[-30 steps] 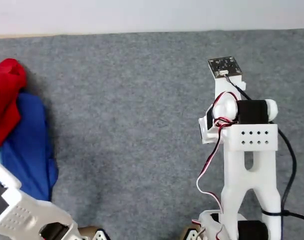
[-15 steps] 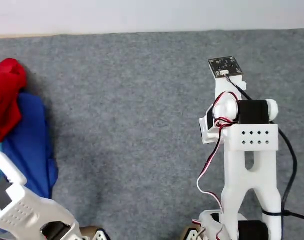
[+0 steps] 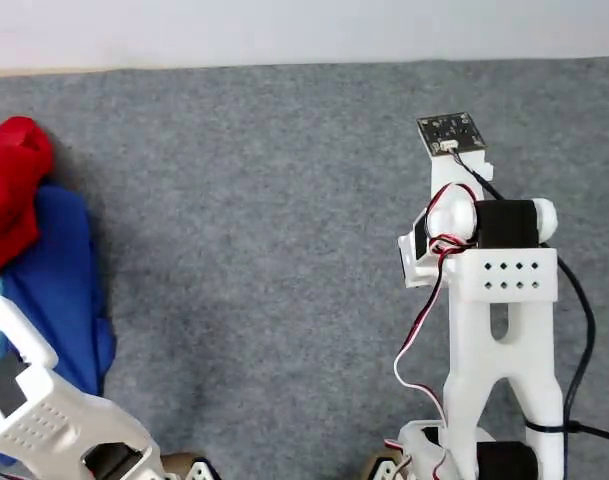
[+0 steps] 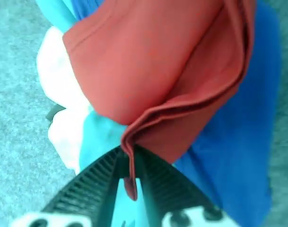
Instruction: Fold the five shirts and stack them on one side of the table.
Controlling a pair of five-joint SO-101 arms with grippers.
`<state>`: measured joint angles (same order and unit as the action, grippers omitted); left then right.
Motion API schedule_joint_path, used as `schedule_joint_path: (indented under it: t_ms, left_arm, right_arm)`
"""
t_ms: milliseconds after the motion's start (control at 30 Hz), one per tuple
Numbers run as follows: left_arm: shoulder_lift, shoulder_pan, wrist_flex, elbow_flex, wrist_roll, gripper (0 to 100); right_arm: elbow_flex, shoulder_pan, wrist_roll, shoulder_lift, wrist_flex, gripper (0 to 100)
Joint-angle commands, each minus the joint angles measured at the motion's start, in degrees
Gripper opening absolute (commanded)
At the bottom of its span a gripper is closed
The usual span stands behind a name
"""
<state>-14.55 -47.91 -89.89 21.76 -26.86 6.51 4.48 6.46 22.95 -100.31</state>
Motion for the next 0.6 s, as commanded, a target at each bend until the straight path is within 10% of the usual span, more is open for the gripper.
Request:
schedule_joint_path:
  t_ms: [0, 567]
  left_arm:
    - [0.97, 1.93, -6.95, 12.62, 4.4, 0]
    - [3.96, 32.18, -10.64, 29.93, 19.16, 0]
  right_arm:
    - [-0.62, -0.04, 0.35, 0.13, -2.15, 1.4]
    - [-0.62, -0.04, 0.44, 0.57, -2.15, 1.3]
